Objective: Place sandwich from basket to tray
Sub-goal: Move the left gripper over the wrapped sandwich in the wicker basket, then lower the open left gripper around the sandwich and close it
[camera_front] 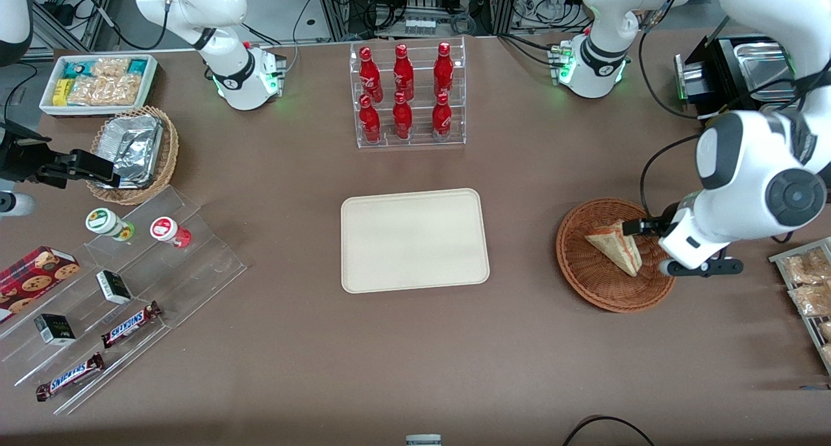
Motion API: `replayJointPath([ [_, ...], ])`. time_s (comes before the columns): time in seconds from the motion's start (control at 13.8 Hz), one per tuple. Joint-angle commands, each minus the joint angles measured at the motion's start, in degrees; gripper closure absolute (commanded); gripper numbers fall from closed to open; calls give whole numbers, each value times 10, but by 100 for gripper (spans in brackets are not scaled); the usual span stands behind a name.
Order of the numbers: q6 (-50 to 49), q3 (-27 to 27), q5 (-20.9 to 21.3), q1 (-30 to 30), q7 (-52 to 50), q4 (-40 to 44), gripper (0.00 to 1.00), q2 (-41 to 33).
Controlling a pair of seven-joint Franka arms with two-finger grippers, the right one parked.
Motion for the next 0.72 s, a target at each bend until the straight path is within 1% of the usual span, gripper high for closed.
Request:
replayJointPath([
  [0.0, 20, 2, 5, 1, -38, -12, 0, 0],
  [0.14, 51, 2, 5, 1, -101, -45, 0, -14],
  [0.29, 95, 1, 5, 1, -145, -93, 0, -44],
  [0.51, 196, 1, 5, 2, -217, -198, 0, -102],
  [0.65, 241, 2, 5, 2, -297, -236, 0, -113],
])
